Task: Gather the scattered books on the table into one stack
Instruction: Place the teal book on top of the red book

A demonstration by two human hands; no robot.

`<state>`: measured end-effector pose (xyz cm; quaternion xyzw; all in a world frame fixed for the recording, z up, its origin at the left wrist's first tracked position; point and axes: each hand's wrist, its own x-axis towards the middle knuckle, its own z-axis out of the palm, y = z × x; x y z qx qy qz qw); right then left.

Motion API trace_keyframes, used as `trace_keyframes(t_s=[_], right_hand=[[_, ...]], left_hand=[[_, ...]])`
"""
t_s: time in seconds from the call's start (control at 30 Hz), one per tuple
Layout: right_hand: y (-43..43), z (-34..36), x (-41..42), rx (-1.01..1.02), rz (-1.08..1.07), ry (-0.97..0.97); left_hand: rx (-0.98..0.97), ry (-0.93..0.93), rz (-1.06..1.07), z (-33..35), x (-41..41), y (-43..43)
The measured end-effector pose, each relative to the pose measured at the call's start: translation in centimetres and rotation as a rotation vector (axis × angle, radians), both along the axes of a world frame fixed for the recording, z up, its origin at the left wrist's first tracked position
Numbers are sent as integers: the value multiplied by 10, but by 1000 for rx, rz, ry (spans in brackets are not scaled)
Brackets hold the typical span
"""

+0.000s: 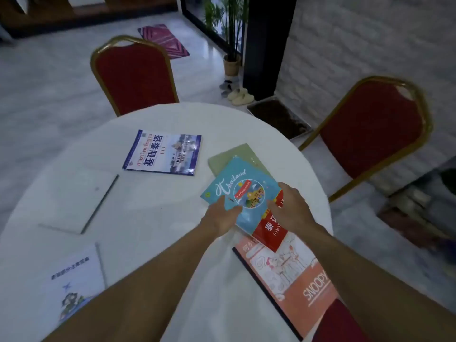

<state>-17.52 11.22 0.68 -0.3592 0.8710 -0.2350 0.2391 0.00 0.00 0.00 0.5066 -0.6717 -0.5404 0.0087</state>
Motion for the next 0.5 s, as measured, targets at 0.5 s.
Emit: trace_keyframes(t_s=[0.5], right_hand=[[-14,-41,-46,360,-3,-5]], left_hand=[[493,340,541,-36,-13,20]])
